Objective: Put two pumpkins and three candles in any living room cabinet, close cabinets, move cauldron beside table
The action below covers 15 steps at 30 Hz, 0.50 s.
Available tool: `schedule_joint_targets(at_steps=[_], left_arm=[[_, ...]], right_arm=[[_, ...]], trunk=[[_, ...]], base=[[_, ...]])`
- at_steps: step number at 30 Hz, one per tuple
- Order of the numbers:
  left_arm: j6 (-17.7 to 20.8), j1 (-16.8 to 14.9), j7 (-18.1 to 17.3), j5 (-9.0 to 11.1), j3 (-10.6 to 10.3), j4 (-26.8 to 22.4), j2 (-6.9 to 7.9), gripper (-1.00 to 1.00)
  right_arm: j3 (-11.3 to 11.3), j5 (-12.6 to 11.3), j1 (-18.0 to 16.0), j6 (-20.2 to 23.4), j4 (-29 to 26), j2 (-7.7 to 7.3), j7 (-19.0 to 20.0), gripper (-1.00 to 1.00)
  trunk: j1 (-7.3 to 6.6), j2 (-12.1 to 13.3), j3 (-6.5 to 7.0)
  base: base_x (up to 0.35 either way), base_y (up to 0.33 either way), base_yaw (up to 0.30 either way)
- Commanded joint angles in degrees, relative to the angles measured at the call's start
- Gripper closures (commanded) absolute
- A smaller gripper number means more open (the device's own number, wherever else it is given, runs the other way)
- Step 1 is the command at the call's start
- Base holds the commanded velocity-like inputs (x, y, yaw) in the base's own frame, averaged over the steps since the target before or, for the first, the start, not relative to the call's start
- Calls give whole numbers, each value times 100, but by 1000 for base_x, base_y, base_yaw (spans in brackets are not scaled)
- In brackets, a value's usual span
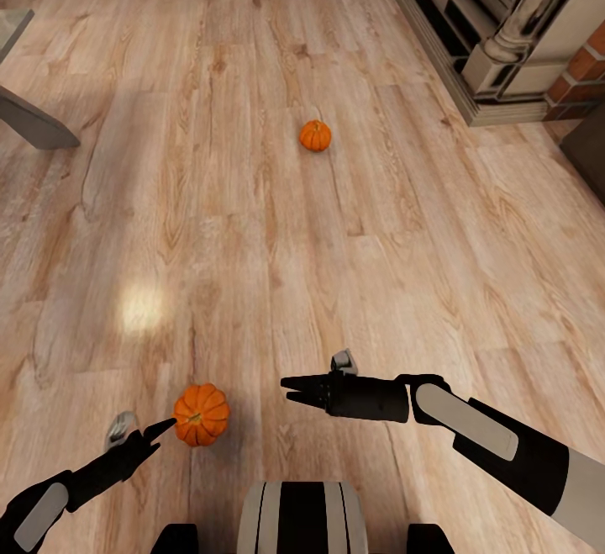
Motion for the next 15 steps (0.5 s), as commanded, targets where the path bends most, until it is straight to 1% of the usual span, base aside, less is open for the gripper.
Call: schedule_joint_targets(at_steps=[1, 15], left_arm=[[44, -2, -6, 30, 8, 3, -3, -100], [35, -2, 2, 30, 8, 10, -1, -100]], right_arm=[[12, -37, -7, 9, 1, -4, 8, -100], [12, -34, -8, 9, 4, -4, 8, -100]], trunk=[[-1, -1, -3], [-1, -1, -3]], base=[[9, 7, 0], [1, 1, 0]])
